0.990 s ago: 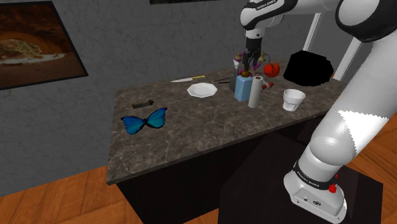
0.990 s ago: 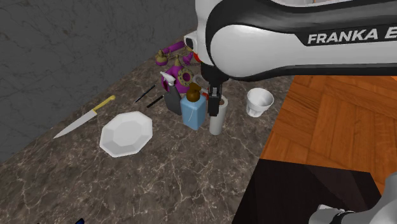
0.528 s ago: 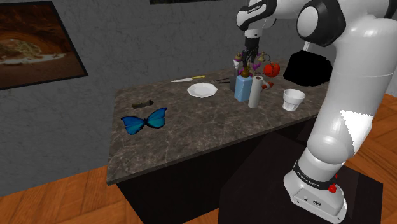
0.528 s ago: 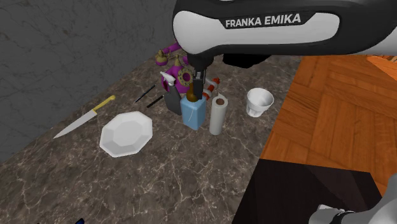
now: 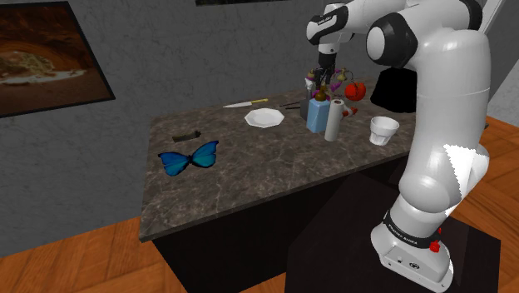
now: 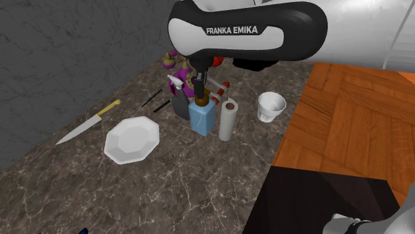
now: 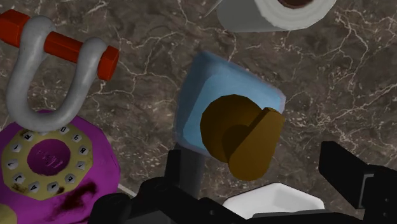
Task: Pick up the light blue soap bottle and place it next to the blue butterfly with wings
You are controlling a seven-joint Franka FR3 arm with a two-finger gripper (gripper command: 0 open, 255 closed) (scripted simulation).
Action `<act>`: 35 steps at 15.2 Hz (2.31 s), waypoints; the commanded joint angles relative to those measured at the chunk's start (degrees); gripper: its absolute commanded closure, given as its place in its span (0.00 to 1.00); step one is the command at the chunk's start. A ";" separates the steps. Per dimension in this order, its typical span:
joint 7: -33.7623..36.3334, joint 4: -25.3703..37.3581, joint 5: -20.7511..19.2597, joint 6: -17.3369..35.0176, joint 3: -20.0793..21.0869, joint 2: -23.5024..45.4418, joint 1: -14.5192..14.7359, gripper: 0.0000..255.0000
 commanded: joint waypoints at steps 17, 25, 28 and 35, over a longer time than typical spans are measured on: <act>-0.19 -1.63 0.45 2.36 0.23 0.79 0.02 1.00; 0.16 1.27 -0.02 -1.16 0.00 0.08 -0.06 1.00; 0.33 3.23 -0.21 -3.34 -0.11 -0.18 -0.17 1.00; 0.60 8.52 -0.40 -8.67 -0.31 -0.29 -0.63 1.00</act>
